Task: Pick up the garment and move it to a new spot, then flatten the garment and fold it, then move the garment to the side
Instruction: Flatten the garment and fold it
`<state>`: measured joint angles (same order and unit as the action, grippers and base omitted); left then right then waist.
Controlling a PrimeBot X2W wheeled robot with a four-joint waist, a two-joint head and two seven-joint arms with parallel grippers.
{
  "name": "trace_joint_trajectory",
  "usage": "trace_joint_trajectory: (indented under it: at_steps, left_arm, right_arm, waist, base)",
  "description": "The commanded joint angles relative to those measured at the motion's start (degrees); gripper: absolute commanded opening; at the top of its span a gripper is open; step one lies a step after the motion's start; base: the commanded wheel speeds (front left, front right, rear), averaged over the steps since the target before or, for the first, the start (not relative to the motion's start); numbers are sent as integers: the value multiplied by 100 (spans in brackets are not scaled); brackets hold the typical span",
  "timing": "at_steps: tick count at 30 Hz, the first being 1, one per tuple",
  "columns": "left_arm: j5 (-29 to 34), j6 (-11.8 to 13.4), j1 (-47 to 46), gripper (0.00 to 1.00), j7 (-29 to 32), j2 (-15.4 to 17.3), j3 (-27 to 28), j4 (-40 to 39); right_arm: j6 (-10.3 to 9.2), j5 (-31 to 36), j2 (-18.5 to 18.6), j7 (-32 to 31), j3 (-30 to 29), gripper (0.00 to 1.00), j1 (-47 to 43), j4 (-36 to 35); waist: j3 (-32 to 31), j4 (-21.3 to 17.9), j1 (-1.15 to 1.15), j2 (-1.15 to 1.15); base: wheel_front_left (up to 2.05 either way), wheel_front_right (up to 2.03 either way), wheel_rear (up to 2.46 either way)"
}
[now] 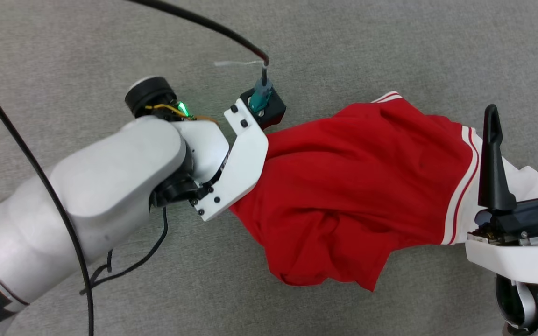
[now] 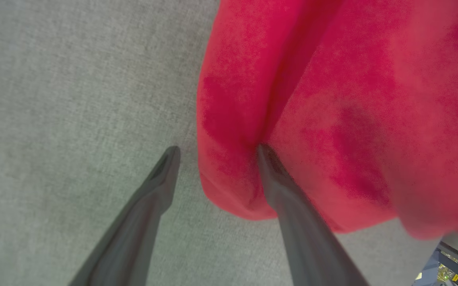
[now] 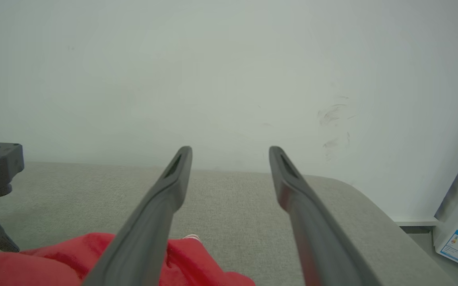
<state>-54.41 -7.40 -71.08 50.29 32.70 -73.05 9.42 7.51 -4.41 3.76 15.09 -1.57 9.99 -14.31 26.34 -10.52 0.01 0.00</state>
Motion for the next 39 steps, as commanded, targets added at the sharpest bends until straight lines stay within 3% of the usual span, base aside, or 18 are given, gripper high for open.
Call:
trace_joint_trajectory:
  at_steps: [1,5,6,7,8,11,17,26,33,36,39]
  left_arm:
    - [65,4,118,100,33,-1,-29,11]
    - [375,2,556,100,409,34,-84,-129]
    - [439,0,620,80,388,50,-98,-153]
    - [526,-1,657,31,294,51,-99,-174]
    - [579,-1,685,0,212,48,-96,-168]
    - [711,6,737,0,-86,33,-76,-106]
    - [675,10,474,0,-1324,71,-27,-45]
    - [524,32,266,0,-2339,951,226,-107]
    - [572,420,302,0,-2499,1770,515,-361]
    - [658,570,418,0,-2573,1949,523,-467]
    - [481,714,702,0,-2704,1897,508,-581]
  right_arm:
    - [-4,45,-38,11,10,100,81,12]
    - [-4,92,-56,11,49,100,108,42]
    - [-4,110,-61,12,50,100,109,53]
    - [-4,115,-66,11,40,100,108,63]
    - [-4,117,-69,11,37,100,115,68]
    - [-4,162,-74,11,75,100,89,91]
    - [-4,252,-64,11,-16,100,-186,121]
    - [-4,277,-74,11,-87,100,-577,144]
    - [-4,312,-77,11,-135,100,-641,171]
    - [-4,290,-79,11,-127,100,-672,193]
    - [-4,270,-81,11,-92,100,-681,230]
  waist:
    - [77,-78,-1,0]
    - [107,-126,-1,0]
    - [95,-123,-1,0]
    - [70,-110,-1,0]
    - [43,-94,-1,0]
    - [-99,-3,-1,0]
    - [-611,351,-1,0]
    - [-1124,1014,-1,0]
    - [-1214,1241,-1,0]
    - [-1206,1257,-1,0]
    - [-1169,1222,-1,0]
  base:
    - [0,0,0]
    - [0,0,0]
    - [0,0,0]
    - [0,0,0]
    - [0,0,0]
    - [0,0,0]
    - [0,0,0]
    - [0,0,0]
    - [0,0,0]
    - [0,0,0]
    - [0,0,0]
